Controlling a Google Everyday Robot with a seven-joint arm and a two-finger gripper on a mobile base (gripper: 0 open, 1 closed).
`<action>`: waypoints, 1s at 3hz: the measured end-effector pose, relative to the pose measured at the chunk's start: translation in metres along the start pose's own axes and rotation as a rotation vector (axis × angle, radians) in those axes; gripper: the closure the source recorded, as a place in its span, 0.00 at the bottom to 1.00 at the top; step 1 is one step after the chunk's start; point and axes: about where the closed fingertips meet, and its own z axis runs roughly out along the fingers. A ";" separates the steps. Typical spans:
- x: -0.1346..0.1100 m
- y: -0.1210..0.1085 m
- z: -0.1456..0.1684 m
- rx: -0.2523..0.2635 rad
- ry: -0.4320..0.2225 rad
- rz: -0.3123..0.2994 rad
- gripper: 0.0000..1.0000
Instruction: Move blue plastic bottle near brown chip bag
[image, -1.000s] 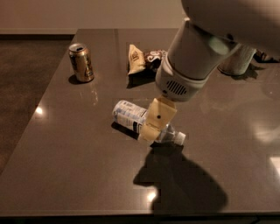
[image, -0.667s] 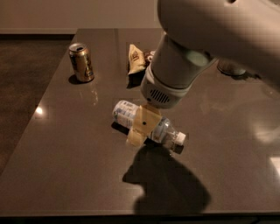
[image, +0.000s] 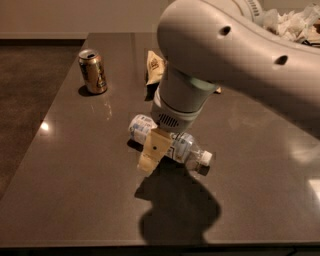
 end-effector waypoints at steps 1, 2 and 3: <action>-0.001 0.000 0.010 -0.007 0.023 0.008 0.17; 0.002 -0.006 0.014 -0.008 0.047 0.021 0.41; 0.006 -0.022 0.006 -0.001 0.055 0.050 0.64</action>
Offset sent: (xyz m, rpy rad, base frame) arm 0.0165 -0.0089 -0.0179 -0.0593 0.0499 -0.0466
